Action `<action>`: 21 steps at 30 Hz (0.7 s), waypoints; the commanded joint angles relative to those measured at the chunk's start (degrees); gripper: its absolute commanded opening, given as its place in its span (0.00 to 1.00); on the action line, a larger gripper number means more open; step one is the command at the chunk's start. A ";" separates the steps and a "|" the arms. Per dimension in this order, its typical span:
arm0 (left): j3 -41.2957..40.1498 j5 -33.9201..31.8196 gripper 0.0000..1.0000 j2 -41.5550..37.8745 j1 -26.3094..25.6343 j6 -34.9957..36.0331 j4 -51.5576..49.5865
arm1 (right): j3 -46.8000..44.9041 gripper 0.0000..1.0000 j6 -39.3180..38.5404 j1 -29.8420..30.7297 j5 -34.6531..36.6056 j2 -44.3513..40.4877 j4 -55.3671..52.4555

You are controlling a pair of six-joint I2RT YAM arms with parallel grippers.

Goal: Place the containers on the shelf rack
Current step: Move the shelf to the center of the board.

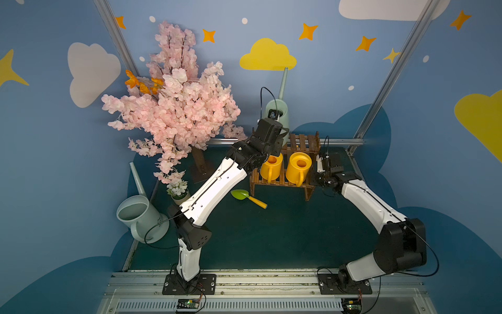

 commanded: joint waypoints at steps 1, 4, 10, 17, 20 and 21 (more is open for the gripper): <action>3.70 -2.77 0.02 0.40 0.15 -2.60 -1.25 | -2.68 0.05 -0.53 3.00 -9.05 0.70 -7.36; 4.24 -3.34 0.02 0.88 0.05 -3.12 -1.70 | -1.82 0.05 -0.43 3.24 -9.31 1.01 -8.19; 5.85 -4.96 0.02 2.03 0.37 -3.98 -3.55 | 0.69 0.06 0.25 3.43 -9.05 2.48 -10.77; 6.11 -5.11 0.02 2.20 1.16 -6.53 -5.56 | 2.11 0.12 1.63 3.46 -7.77 2.80 -11.87; 6.11 -4.22 0.02 2.27 1.51 -7.56 -6.37 | 2.44 0.17 2.17 3.46 -7.35 2.80 -12.03; 6.12 -4.17 0.02 2.33 1.56 -7.71 -6.57 | 2.42 0.19 2.40 3.48 -7.11 2.78 -12.10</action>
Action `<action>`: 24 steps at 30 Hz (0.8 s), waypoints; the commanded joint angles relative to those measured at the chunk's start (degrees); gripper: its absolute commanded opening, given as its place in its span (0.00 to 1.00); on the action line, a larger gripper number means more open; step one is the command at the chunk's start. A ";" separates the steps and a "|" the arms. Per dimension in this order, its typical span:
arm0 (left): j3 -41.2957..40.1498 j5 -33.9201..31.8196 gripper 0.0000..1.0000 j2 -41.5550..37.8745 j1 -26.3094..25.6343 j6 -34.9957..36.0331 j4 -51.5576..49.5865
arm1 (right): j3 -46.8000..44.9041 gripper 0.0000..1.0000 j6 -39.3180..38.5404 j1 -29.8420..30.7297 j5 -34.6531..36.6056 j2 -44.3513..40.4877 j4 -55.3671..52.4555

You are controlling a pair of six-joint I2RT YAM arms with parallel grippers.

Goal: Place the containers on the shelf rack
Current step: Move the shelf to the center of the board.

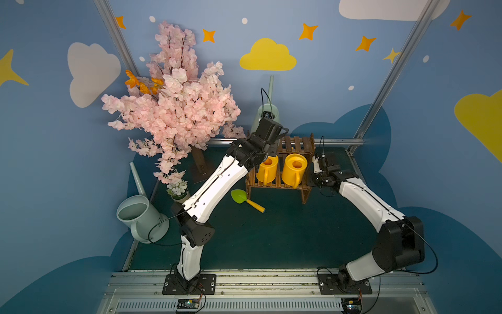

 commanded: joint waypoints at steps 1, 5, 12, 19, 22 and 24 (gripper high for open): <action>2.22 -0.81 0.02 0.09 0.59 -1.78 1.75 | -0.06 0.20 1.05 1.86 -4.95 1.41 -7.59; 2.18 0.45 0.02 0.51 1.30 -2.86 1.16 | -0.23 0.27 1.38 1.88 -4.51 1.21 -7.71; 3.24 3.27 0.02 1.49 2.24 -3.75 1.07 | -0.51 0.35 1.47 1.74 -3.66 0.69 -7.83; 6.88 5.10 0.02 3.88 2.98 -2.61 0.16 | -0.41 0.42 1.48 1.65 -3.32 0.59 -7.82; 8.71 5.52 0.04 5.06 3.26 -1.75 -0.44 | -0.41 0.43 1.39 1.56 -3.15 0.55 -7.86; 9.49 5.58 0.05 5.75 3.31 -1.36 -0.89 | -0.47 0.46 1.45 1.45 -3.11 0.51 -7.82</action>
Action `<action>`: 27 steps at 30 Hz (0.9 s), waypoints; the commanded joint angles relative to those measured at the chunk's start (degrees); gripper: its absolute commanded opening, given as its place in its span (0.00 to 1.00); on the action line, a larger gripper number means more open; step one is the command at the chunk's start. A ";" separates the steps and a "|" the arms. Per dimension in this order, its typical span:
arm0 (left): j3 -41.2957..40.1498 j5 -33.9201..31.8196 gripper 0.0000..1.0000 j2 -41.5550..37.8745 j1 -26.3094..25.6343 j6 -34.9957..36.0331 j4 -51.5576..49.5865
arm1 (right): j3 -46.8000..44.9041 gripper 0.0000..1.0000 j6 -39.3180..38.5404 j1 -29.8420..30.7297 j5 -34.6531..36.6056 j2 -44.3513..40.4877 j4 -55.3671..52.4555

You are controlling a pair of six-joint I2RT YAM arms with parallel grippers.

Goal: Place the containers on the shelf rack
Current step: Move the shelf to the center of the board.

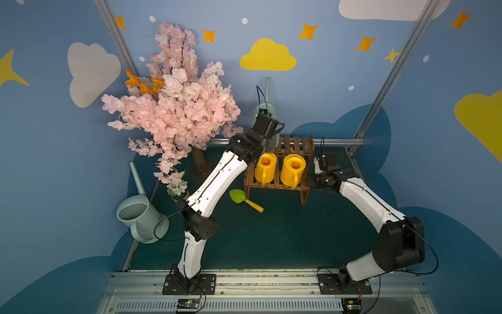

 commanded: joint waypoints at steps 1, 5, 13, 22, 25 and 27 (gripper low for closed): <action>2.78 0.45 0.06 0.92 0.31 1.24 1.46 | -0.87 0.47 -0.04 1.47 -4.60 0.53 -5.61; 2.85 0.50 0.12 1.29 0.35 0.98 0.60 | -1.16 0.53 0.26 1.49 -3.87 -0.19 -5.60; 2.35 -0.01 0.30 1.24 -0.07 0.54 -0.44 | -2.32 0.64 0.81 1.25 -2.44 -2.90 -5.57; 1.83 -0.63 0.37 0.63 -0.72 0.85 -0.74 | -3.53 0.70 1.34 0.52 -1.19 -5.28 -5.61; 1.27 -1.03 0.39 0.03 -0.83 0.85 -0.83 | -4.14 0.71 1.65 0.23 -0.99 -6.05 -5.57; 0.54 -1.32 0.41 -0.64 -0.88 0.86 -0.88 | -4.57 0.73 1.71 -0.04 -0.94 -6.87 -5.60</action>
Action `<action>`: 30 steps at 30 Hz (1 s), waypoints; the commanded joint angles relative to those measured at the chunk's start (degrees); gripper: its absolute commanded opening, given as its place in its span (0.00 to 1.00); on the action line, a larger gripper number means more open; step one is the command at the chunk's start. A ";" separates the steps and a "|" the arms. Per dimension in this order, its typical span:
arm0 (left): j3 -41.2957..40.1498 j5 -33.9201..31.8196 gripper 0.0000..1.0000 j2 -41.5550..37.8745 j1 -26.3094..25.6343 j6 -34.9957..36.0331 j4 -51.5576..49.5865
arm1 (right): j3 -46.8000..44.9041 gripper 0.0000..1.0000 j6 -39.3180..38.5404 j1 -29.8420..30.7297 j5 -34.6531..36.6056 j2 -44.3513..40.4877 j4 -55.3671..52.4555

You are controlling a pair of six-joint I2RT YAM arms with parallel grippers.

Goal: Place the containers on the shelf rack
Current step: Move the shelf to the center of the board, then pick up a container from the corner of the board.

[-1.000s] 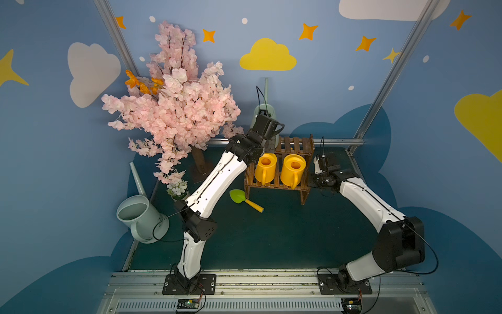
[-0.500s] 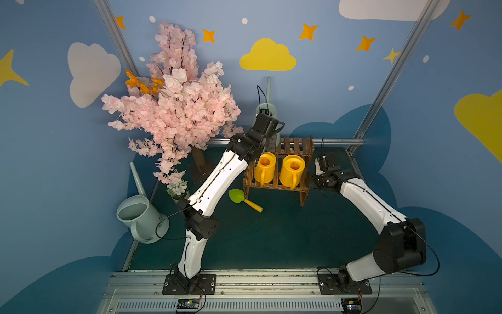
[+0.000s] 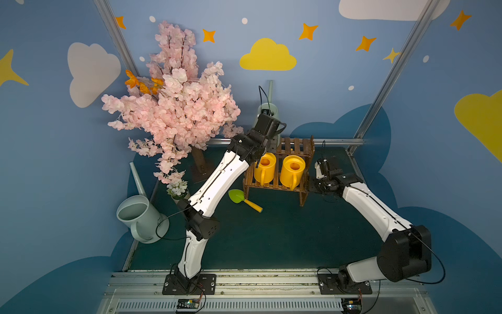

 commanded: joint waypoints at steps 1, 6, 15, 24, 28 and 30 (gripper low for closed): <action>-1.23 -1.31 0.42 -1.97 -0.21 0.17 -0.45 | -1.27 0.73 0.32 -0.39 -0.23 -2.40 -2.13; -5.55 -2.12 0.48 -5.97 -0.31 0.08 -0.41 | -2.57 0.81 0.10 -1.05 0.02 -5.56 -2.15; -15.54 -3.81 0.63 -15.72 -0.46 1.51 -0.29 | -3.81 0.93 -0.80 -1.94 1.31 -11.72 -4.28; -39.77 -5.58 0.78 -34.43 -0.48 2.35 5.68 | -4.34 0.96 -4.87 -2.64 3.93 -18.87 -4.10; -51.89 -9.77 0.86 -43.26 -0.26 -0.19 6.22 | -4.01 0.98 -6.99 -2.69 4.58 -22.49 -3.67; -55.45 -12.47 0.88 -46.07 0.12 -3.19 3.04 | -3.30 0.98 -7.59 -2.81 4.54 -23.13 -4.04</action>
